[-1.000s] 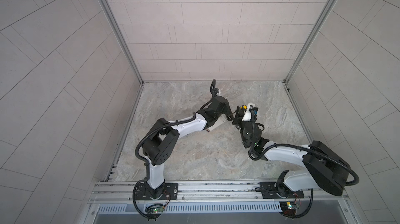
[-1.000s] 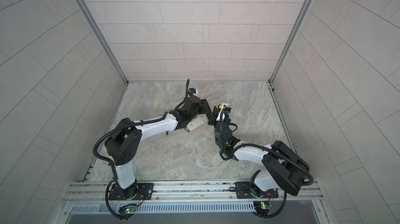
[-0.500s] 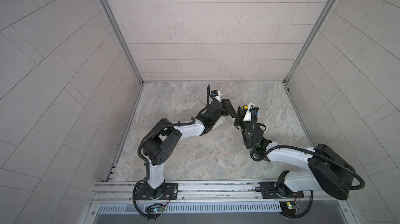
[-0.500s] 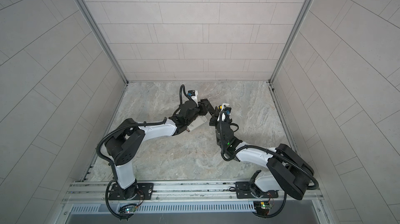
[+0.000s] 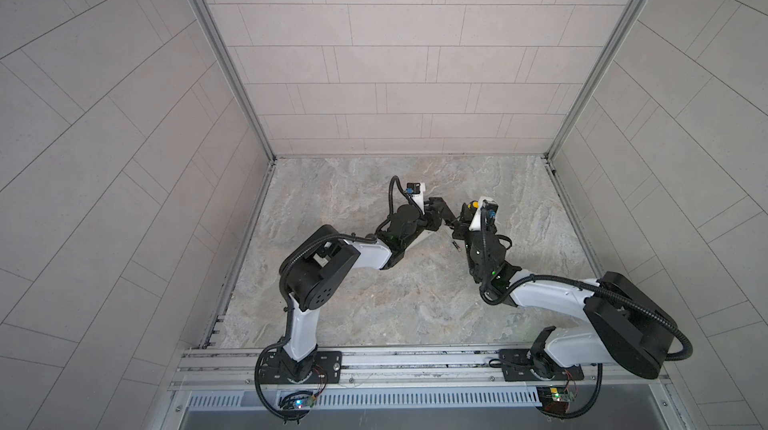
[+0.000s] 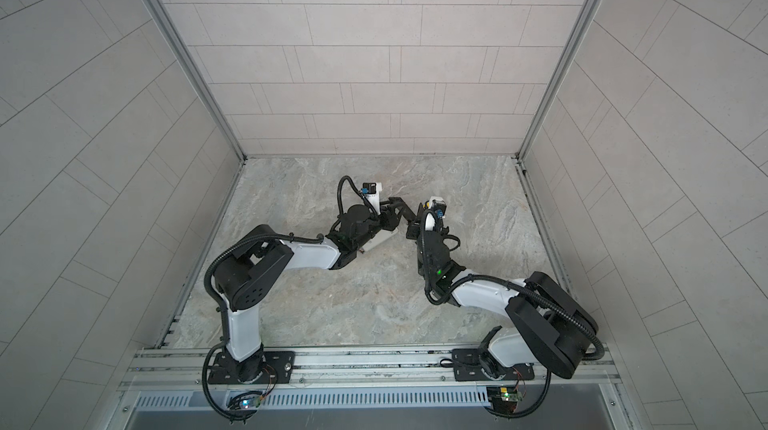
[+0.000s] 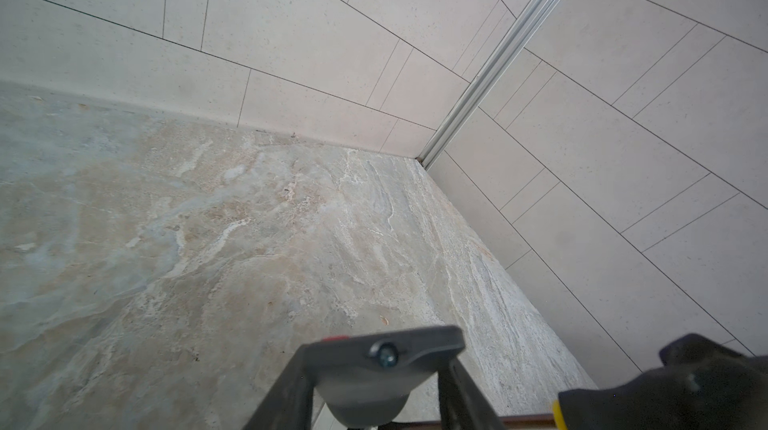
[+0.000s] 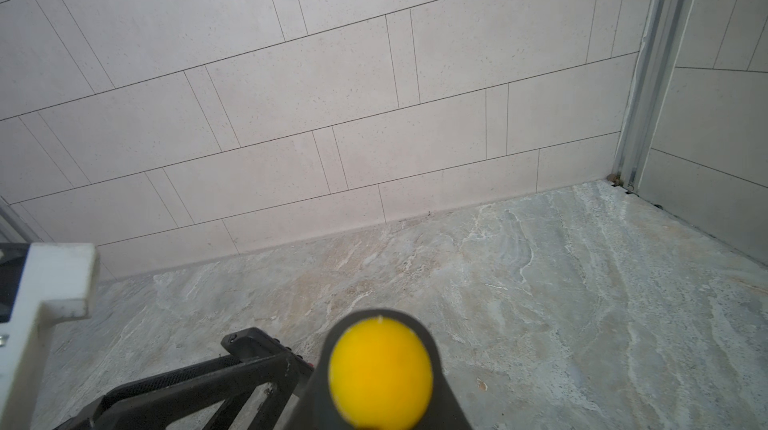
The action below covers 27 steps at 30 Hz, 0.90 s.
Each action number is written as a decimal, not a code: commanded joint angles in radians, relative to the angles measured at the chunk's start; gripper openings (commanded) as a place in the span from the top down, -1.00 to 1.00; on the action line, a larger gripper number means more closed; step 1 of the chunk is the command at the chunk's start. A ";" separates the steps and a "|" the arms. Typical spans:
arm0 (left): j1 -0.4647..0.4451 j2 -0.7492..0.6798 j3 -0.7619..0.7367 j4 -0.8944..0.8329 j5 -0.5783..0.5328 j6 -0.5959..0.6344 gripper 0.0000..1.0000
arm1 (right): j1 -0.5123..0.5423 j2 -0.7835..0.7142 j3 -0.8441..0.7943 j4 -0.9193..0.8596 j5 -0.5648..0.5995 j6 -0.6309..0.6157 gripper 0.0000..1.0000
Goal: Unload the batteries from the remote control
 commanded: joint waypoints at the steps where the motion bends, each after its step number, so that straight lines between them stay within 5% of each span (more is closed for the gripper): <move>1: 0.009 -0.004 -0.022 0.094 0.023 0.034 0.31 | -0.003 -0.015 0.016 0.005 -0.001 -0.002 1.00; 9: 0.009 -0.026 -0.015 0.022 -0.029 0.030 0.31 | 0.001 -0.018 0.008 -0.018 -0.004 0.048 1.00; 21: 0.018 -0.190 0.189 -0.590 -0.293 0.008 0.30 | -0.058 -0.215 0.034 -0.428 -0.039 0.338 1.00; 27: 0.093 -0.224 0.287 -0.821 -0.289 -0.062 0.30 | -0.138 -0.346 0.022 -0.642 -0.166 0.501 1.00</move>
